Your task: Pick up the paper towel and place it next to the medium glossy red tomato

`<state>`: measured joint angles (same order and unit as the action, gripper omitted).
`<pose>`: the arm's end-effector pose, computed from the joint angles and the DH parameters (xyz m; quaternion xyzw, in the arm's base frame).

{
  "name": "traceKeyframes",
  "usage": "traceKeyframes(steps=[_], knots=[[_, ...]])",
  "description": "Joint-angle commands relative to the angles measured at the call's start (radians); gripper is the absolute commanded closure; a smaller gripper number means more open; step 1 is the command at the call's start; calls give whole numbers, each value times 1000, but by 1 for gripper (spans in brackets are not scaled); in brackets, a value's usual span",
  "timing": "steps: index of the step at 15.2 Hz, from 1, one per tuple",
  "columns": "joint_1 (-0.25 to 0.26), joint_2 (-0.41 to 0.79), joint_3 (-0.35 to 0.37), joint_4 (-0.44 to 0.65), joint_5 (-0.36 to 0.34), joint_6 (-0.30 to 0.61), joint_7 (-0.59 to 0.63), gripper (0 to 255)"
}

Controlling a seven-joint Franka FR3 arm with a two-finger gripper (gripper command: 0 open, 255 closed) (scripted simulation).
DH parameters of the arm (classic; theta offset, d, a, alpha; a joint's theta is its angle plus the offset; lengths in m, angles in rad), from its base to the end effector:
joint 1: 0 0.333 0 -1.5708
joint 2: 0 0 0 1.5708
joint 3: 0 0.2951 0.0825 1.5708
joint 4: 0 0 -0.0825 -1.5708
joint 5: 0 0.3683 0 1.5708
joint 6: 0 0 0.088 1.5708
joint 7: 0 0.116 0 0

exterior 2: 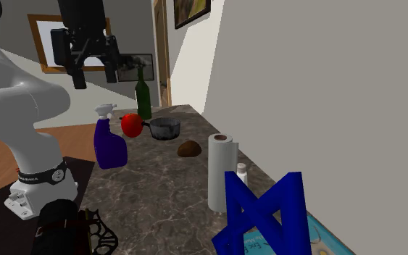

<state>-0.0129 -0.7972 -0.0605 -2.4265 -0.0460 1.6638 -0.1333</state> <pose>0.3099 -0.0313 0.5456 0.9990 0.0404 0.0166 0.0029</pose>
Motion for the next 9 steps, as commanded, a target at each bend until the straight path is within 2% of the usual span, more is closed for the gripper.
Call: traceKeyframes(steps=[1, 9], knots=[[0, 0, 0, 0, 0, 0, 0, 0], [36, 260, 74, 58, 24, 217, 81, 0]])
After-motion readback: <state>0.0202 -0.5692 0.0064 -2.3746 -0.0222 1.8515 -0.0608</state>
